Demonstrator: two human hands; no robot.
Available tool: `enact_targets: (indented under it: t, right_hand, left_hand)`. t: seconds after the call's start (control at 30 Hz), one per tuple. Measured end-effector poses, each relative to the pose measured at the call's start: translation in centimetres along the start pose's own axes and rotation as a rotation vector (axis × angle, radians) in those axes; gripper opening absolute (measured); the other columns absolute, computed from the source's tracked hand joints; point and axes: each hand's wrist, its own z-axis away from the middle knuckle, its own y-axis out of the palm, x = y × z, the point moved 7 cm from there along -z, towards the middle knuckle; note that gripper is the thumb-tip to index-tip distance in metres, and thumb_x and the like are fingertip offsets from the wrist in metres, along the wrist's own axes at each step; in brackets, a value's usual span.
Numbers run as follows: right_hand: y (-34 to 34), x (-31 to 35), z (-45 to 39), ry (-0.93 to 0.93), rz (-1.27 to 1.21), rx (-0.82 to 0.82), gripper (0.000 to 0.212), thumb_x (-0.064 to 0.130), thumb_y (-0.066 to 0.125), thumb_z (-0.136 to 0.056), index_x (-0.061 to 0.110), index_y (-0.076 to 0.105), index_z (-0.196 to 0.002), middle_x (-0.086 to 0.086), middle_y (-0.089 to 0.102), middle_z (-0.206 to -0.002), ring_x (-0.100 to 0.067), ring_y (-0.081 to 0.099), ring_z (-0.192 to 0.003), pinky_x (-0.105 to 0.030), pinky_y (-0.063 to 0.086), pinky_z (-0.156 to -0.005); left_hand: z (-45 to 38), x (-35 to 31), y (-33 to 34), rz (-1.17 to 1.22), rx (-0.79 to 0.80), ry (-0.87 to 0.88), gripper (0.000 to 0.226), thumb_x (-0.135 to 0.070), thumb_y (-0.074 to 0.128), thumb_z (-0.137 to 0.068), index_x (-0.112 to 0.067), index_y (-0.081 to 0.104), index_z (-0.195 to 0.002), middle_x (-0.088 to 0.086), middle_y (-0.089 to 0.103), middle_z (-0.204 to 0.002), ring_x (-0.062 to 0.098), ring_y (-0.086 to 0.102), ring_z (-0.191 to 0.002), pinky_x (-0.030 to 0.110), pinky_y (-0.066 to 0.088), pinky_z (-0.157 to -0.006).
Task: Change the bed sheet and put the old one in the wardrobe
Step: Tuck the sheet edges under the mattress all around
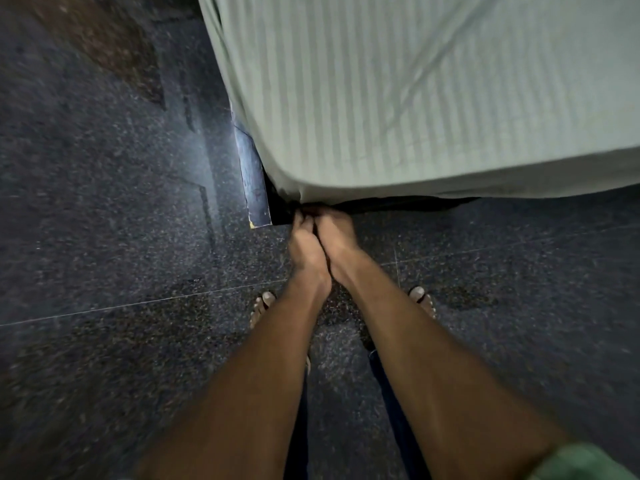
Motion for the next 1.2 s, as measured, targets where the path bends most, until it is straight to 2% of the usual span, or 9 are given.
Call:
enact_targets:
  t: [0.07, 0.13, 0.2, 0.33, 0.47, 0.53, 0.7, 0.83, 1.2]
  right_hand:
    - [0.4, 0.2, -1.8, -0.019, 0.218, -0.024, 0.025, 0.005, 0.05, -0.1, 0.0, 0.074, -0.106, -0.002, 0.069, -0.097, -0.018, 0.063, -0.087, -0.006, 0.042, -0.051]
    - [0.6, -0.5, -2.9, -0.045, 0.413, 0.032, 0.028, 0.012, 0.05, -0.1, 0.005, 0.074, -0.114, -0.007, 0.073, -0.115, -0.025, 0.067, -0.104, -0.017, 0.055, -0.079]
    - [0.0, -1.6, -3.5, -0.062, 0.508, 0.066, 0.031, 0.018, 0.052, -0.099, 0.013, 0.075, -0.119, -0.009, 0.073, -0.124, -0.026, 0.067, -0.114, -0.033, 0.056, -0.096]
    - [-3.0, -2.4, -2.0, -0.048, 0.222, -0.067, 0.03, 0.003, 0.053, -0.093, 0.019, 0.078, -0.096, -0.002, 0.077, -0.09, -0.006, 0.066, -0.071, -0.019, 0.052, -0.06]
    - [-5.6, -3.7, -1.3, -0.028, 0.287, -0.225, 0.032, 0.019, 0.048, -0.066, 0.028, 0.076, -0.078, 0.001, 0.078, -0.087, -0.022, 0.071, -0.083, -0.037, 0.056, -0.077]
    - [-7.0, -2.4, -0.5, -0.034, 0.405, -0.232, 0.027, 0.014, 0.056, -0.074, 0.025, 0.078, -0.084, -0.001, 0.079, -0.092, -0.025, 0.072, -0.091, -0.035, 0.058, -0.084]
    - [-12.7, 0.1, 2.1, -0.055, 0.538, -0.287, 0.025, 0.012, 0.057, -0.086, 0.022, 0.079, -0.09, -0.004, 0.078, -0.102, -0.026, 0.07, -0.101, -0.032, 0.056, -0.089]
    - [-22.2, 2.9, 5.1, -0.087, 0.551, -0.425, 0.018, 0.019, 0.058, -0.087, 0.027, 0.074, -0.086, -0.004, 0.077, -0.102, -0.03, 0.07, -0.101, -0.036, 0.056, -0.091]
    - [-51.0, 10.4, 15.3, -0.139, 0.678, -0.631, 0.013, 0.016, 0.057, -0.088, 0.021, 0.066, -0.08, -0.013, 0.072, -0.094, -0.035, 0.069, -0.095, -0.037, 0.054, -0.077]
  left_hand:
    - [-1.2, 0.4, -0.1, -0.051, -0.035, -0.076, 0.044, -0.031, 0.033, -0.109, -0.011, 0.057, -0.141, 0.009, 0.062, -0.138, 0.034, 0.055, -0.131, 0.037, 0.046, -0.106]
    - [-1.9, 0.6, -0.5, -0.05, -0.025, -0.094, 0.032, -0.028, 0.039, -0.106, -0.016, 0.069, -0.108, 0.006, 0.069, -0.094, 0.028, 0.064, -0.1, 0.029, 0.052, -0.077]
    - [-3.1, 0.8, -0.8, -0.068, -0.014, -0.075, 0.031, -0.028, 0.04, -0.105, -0.02, 0.07, -0.099, 0.003, 0.07, -0.09, 0.024, 0.066, -0.096, 0.029, 0.051, -0.077]
    - [-4.1, 0.1, -1.5, -0.071, 0.001, -0.106, 0.034, -0.021, 0.039, -0.105, -0.016, 0.07, -0.093, 0.003, 0.074, -0.083, 0.017, 0.065, -0.072, 0.025, 0.052, -0.061]
    - [-3.7, 0.6, -3.8, -0.428, -0.069, -0.051, 0.032, -0.015, 0.039, -0.104, -0.02, 0.066, -0.087, 0.0, 0.069, -0.078, 0.012, 0.054, -0.063, 0.023, 0.043, -0.057]
    - [-2.7, 0.4, -2.7, -0.651, -0.021, -0.05, 0.032, -0.011, 0.04, -0.104, -0.016, 0.068, -0.088, 0.002, 0.064, -0.071, 0.013, 0.051, -0.057, 0.019, 0.037, -0.044]
    - [0.3, 1.2, 2.8, -1.187, 0.16, 0.214, 0.025, -0.03, 0.046, -0.073, -0.031, 0.071, -0.072, 0.002, 0.078, -0.088, 0.029, 0.072, -0.093, 0.036, 0.06, -0.086]
    - [7.0, 2.2, 11.1, -1.449, 0.362, 0.458, 0.02, -0.028, 0.054, -0.088, -0.037, 0.072, -0.086, -0.012, 0.077, -0.091, 0.016, 0.072, -0.091, 0.034, 0.059, -0.085]
    - [26.1, 9.6, 39.2, -1.712, 0.649, 0.884, 0.018, -0.023, 0.057, -0.094, -0.029, 0.073, -0.098, -0.001, 0.076, -0.104, 0.026, 0.068, -0.103, 0.031, 0.051, -0.085]
